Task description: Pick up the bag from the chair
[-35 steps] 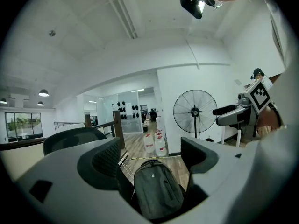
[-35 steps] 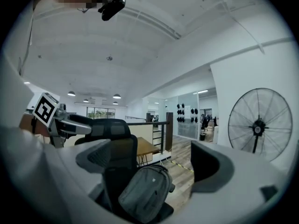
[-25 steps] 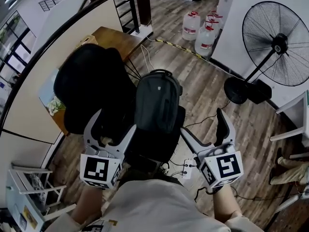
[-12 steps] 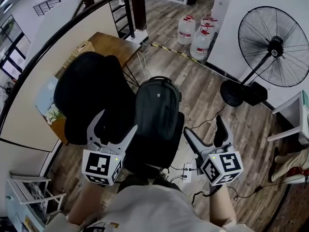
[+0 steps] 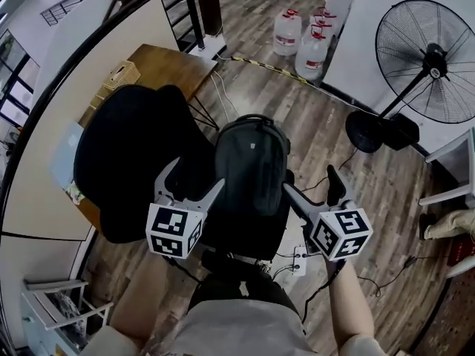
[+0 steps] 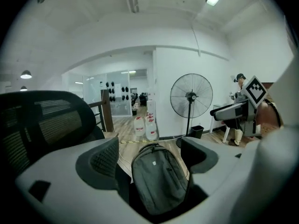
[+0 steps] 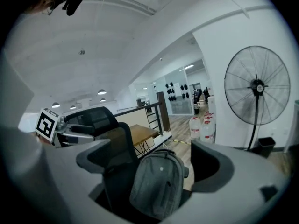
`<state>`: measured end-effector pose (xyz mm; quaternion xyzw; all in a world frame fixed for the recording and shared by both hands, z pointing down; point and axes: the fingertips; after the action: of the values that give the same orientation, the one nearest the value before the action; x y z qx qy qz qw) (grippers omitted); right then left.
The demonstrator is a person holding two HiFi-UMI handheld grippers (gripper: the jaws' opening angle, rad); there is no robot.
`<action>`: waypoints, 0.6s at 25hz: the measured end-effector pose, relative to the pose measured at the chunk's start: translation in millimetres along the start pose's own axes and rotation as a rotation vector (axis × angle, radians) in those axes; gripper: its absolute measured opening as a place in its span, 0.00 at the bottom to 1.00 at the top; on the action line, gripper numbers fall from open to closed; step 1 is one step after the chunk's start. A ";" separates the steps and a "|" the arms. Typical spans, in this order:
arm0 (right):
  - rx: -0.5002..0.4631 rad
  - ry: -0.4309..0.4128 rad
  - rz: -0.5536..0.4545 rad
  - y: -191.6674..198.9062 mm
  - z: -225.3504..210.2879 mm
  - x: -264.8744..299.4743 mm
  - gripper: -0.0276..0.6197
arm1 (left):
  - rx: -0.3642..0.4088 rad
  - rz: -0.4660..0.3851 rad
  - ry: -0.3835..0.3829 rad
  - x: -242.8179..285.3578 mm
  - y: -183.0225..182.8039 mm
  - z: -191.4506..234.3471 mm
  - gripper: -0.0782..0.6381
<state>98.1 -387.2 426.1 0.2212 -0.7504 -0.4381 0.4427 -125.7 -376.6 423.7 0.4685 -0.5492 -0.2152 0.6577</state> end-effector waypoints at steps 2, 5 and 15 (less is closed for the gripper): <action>0.051 -0.003 0.015 7.6 -11.5 23.9 0.88 | 0.002 0.018 0.011 19.6 7.8 9.5 0.68; 0.113 0.010 0.038 24.1 -30.2 58.0 0.87 | -0.034 0.043 0.028 46.6 21.4 22.4 0.68; 0.132 0.067 0.168 107.1 -77.8 160.5 0.83 | -0.105 0.256 0.099 162.0 129.6 34.3 0.68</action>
<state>89.0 -483.2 610.6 0.2005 -0.7784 -0.3415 0.4872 -138.1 -458.1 617.1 0.3697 -0.5593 -0.1349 0.7296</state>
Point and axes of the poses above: the fingertips, and each gripper's own axes: x forward along the fingers, z to its left, y out of its underside, and after that the axes turned 8 degrees about z, right-handed
